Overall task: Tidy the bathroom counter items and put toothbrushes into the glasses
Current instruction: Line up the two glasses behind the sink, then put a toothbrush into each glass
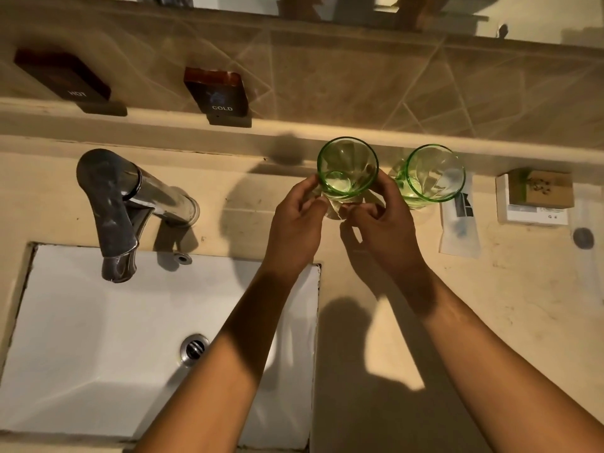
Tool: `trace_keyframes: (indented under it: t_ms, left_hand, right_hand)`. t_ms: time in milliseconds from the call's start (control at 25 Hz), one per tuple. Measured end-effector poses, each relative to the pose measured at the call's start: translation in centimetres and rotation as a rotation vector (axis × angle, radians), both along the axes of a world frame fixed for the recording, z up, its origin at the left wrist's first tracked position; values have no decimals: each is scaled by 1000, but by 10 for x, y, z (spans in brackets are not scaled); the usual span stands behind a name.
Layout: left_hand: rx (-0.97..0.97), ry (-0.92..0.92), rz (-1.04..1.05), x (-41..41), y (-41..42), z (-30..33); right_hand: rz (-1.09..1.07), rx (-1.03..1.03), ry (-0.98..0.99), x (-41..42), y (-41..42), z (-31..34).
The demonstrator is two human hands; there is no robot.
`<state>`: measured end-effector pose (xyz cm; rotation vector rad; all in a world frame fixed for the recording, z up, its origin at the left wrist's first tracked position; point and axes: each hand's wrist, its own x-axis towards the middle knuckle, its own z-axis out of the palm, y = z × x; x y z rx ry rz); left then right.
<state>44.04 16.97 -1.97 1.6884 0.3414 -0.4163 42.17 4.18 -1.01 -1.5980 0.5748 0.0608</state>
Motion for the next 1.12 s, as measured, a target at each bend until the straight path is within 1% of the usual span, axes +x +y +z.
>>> trace_keyframes:
  t_ms: [200,280,360,440,480,600,640,680,800,840,960,1040,1120]
  left_hand:
    - [11,-19,-20,-5,-1,0]
    - [31,-26,-16,-15,-1,-7]
    - [85,-42,-69,-37,-1,-14]
    - [192,-84,-151,-70,0,-20]
    - [289,-138,-211,-90,1,-24]
    - [744,-400,-499,-153,-1,-40]
    - [834,-445,-557,-171,-7,-45]
    - [888,-447,-593,-186,-14,-47]
    - [973,-379,-630,-205,-35,-42]
    - [980,-397,-642,-207,-38,-45]
    - [1052,-479,-638,-206,-34,-58]
    - [1061,-441,-608,-212,-42,-55]
    - [1054,-397,-539,-219,-57,-52]
  right_hand:
    - [27,-15,-2,-4,-1,-3]
    - [-4,-30,31,-13,-3,-7]
    - [-36,-65,66,-31,-9,-7]
    - [-58,-76,82,-58,-17,-5]
    - [-63,-82,86,-75,-22,-5]
    - [11,-214,114,-132,-45,-5]
    - [48,-258,117,-153,-56,-5]
    - [75,-300,120,-175,-70,-4]
    - [84,-545,109,-239,-116,-1]
    - [46,-607,120,-261,-132,0]
    - [-84,-697,171,-320,-172,-5]
    - [-133,-783,225,-355,-194,-12]
    - [-163,-804,311,-381,-209,-20]
